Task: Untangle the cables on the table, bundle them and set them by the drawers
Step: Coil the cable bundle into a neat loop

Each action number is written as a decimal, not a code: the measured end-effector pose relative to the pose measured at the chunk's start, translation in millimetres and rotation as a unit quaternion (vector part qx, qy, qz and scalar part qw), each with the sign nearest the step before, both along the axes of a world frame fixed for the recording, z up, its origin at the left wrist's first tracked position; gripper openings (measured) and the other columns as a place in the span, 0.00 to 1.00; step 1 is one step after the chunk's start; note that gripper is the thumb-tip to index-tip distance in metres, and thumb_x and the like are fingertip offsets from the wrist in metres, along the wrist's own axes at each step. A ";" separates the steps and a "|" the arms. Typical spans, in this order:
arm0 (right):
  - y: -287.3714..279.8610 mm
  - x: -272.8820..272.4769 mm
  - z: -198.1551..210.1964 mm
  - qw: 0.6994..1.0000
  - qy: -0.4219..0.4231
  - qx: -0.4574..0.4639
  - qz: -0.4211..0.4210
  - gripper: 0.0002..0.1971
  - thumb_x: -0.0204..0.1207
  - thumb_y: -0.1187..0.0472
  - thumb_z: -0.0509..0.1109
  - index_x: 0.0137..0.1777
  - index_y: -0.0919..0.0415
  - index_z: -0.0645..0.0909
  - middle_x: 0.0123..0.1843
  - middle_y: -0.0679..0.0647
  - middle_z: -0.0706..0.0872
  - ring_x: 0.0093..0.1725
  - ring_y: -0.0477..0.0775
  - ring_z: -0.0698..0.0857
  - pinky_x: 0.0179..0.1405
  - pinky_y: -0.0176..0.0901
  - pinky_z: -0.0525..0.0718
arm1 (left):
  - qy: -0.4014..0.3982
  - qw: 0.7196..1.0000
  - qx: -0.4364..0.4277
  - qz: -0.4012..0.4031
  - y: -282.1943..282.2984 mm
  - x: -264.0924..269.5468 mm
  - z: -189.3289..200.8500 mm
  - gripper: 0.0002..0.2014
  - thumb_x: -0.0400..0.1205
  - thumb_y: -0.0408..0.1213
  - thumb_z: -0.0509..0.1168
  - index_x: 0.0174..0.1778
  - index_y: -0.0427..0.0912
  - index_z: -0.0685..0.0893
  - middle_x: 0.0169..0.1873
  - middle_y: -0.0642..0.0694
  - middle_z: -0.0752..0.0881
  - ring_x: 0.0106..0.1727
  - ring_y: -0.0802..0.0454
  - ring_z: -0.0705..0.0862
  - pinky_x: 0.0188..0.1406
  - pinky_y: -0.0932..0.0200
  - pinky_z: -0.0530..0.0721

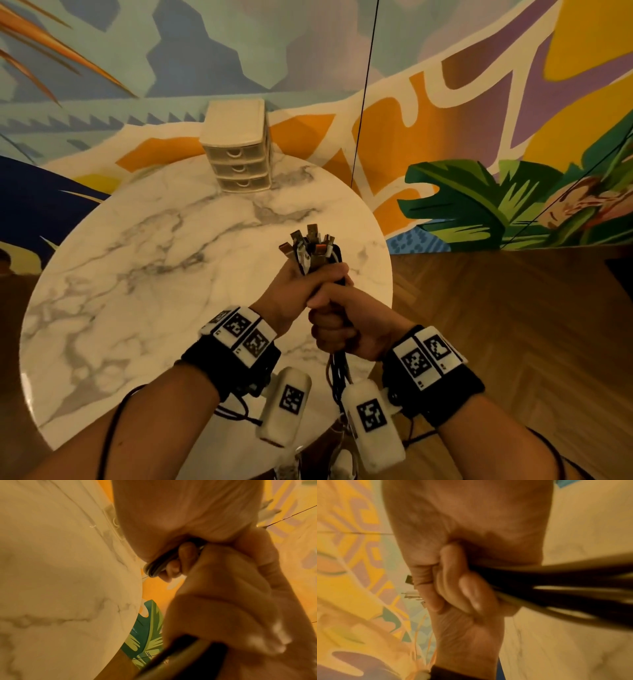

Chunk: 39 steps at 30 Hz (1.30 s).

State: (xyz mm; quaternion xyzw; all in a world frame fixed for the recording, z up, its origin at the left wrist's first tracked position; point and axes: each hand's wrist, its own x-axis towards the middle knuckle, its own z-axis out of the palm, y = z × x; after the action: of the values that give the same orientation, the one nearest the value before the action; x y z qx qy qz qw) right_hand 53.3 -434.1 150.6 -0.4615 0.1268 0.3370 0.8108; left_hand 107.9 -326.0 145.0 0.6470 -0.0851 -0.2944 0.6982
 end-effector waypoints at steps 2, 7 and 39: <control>0.1 4.5 4.4 0.998 0.018 -0.062 -0.012 0.19 0.74 0.62 0.61 0.22 0.55 0.64 0.20 0.50 0.65 0.20 0.49 0.67 0.27 0.40 0.70 | -0.023 0.999 0.019 0.044 -1.4 1.6 0.6 0.05 0.78 0.29 0.67 0.37 0.35 0.84 0.32 0.42 0.85 0.34 0.53 0.84 0.35 0.61 0.82; 4.1 -1.8 -13.2 0.912 -0.108 -0.390 -0.069 0.02 0.76 0.62 0.66 0.45 0.58 0.80 0.43 0.60 0.87 0.45 0.61 0.85 0.55 0.56 0.81 | -0.149 0.973 0.119 0.128 -11.0 9.4 -1.7 0.03 0.78 0.30 0.69 0.41 0.43 0.83 0.31 0.54 0.83 0.29 0.69 0.81 0.29 0.76 0.76; 16.5 4.0 -27.1 0.940 -0.068 -0.331 0.041 0.16 0.71 0.65 0.71 0.24 0.61 0.71 0.19 0.55 0.69 0.20 0.51 0.66 0.25 0.43 0.66 | 0.073 0.971 -0.214 0.074 -4.1 7.7 22.1 0.15 0.80 0.42 0.61 0.29 0.41 0.67 0.27 0.45 0.66 0.32 0.50 0.67 0.45 0.55 0.71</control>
State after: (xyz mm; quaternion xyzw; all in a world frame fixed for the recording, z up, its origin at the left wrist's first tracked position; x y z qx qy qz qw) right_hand 57.3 -417.6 123.6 -0.7305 0.1565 0.2767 0.6044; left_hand 115.7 -330.1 167.1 0.4639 -0.0464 -0.2632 0.8446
